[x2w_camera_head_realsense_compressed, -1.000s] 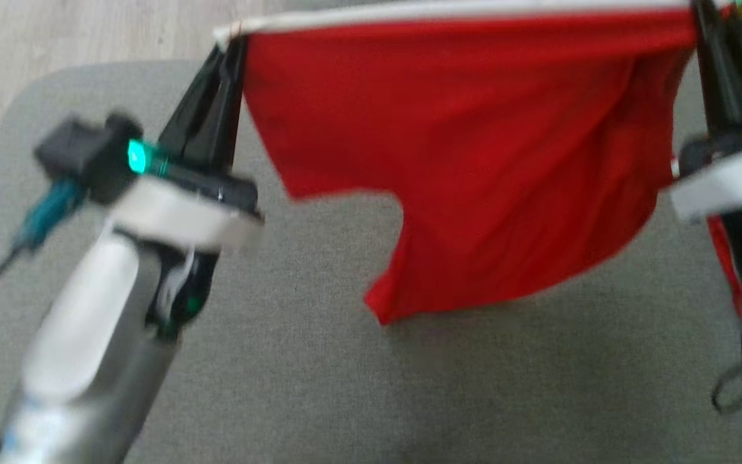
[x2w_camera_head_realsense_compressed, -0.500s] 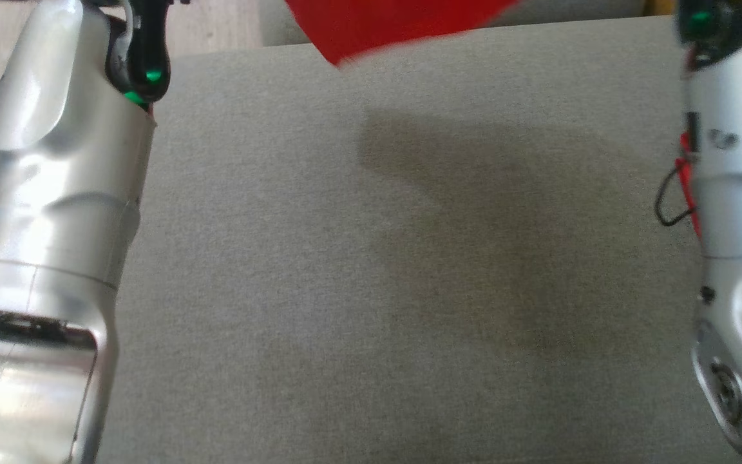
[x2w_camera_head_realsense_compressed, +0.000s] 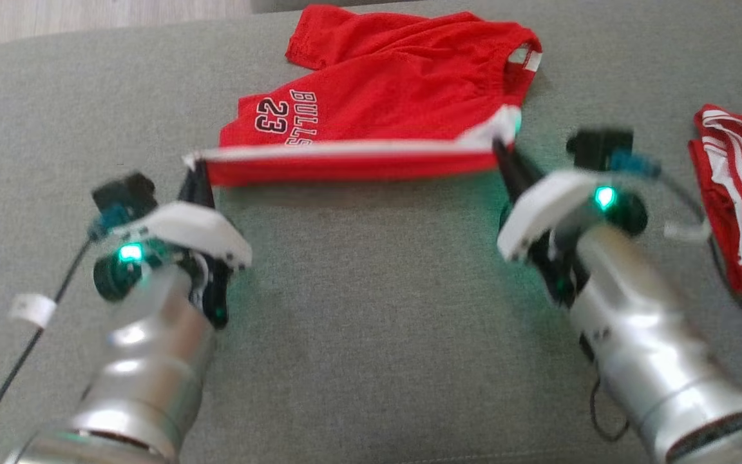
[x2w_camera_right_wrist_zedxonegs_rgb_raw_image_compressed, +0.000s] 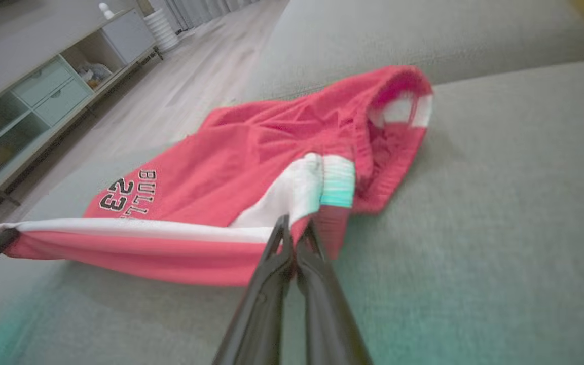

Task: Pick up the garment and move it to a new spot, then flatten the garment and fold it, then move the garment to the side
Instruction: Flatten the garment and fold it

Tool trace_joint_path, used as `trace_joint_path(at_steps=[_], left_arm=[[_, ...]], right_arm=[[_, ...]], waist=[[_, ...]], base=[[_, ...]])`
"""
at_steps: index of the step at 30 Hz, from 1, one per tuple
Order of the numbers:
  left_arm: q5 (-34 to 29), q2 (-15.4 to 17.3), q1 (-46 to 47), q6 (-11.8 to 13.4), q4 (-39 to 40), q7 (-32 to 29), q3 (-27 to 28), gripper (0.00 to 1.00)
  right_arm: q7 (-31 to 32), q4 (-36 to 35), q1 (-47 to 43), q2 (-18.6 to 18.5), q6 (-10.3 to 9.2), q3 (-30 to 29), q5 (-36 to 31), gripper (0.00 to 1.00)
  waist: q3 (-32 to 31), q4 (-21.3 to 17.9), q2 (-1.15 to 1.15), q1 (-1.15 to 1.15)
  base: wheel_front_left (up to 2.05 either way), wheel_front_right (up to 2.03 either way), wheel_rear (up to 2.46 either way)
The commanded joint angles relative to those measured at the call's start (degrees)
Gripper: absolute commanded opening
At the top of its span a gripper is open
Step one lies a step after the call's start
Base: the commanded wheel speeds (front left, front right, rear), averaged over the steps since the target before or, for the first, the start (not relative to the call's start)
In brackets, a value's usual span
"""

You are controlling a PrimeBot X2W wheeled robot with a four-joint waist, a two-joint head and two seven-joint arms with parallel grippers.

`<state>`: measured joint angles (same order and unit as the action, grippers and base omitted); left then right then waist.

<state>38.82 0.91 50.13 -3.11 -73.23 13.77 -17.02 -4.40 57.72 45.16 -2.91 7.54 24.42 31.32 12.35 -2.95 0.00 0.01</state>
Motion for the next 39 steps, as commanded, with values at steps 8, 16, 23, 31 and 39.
trace_joint_path(at_steps=[8,16,23,31,39], left_arm=[[-3.49,3.41,-11.12,1.17,16.35,1.21,5.31,0.00],[-9.42,6.28,-32.15,3.96,40.44,1.22,9.44,0.00],[-9.71,8.39,-50.34,11.16,66.05,-7.60,9.71,0.00],[-10.74,11.39,-58.96,16.93,86.87,-19.53,9.15,0.00],[-8.52,13.55,-47.97,12.67,82.90,-25.35,7.20,0.00]], right_arm=[[-8.68,-7.14,-10.39,-0.77,-0.05,3.62,3.65,0.00],[-8.14,-27.13,-29.59,-5.06,-0.05,-2.42,0.77,0.00],[8.16,-55.25,-52.17,-3.00,-0.05,-12.07,-6.51,0.00],[22.88,-78.25,-64.83,-0.41,-0.05,-14.73,-10.21,0.00],[26.28,-78.22,-58.10,0.00,-0.05,-14.41,-8.88,0.00]], waist=[[-1.73,0.00,0.00,-0.01],[-5.46,-0.18,0.00,-0.01],[-7.30,-0.80,0.00,-0.01],[-6.14,-1.99,0.00,-0.01],[-1.70,-1.88,0.00,-0.01]], base=[[0.00,0.00,0.00],[0.00,0.00,0.00],[0.00,0.00,0.00],[0.00,0.00,0.00],[0.00,0.00,0.00]])
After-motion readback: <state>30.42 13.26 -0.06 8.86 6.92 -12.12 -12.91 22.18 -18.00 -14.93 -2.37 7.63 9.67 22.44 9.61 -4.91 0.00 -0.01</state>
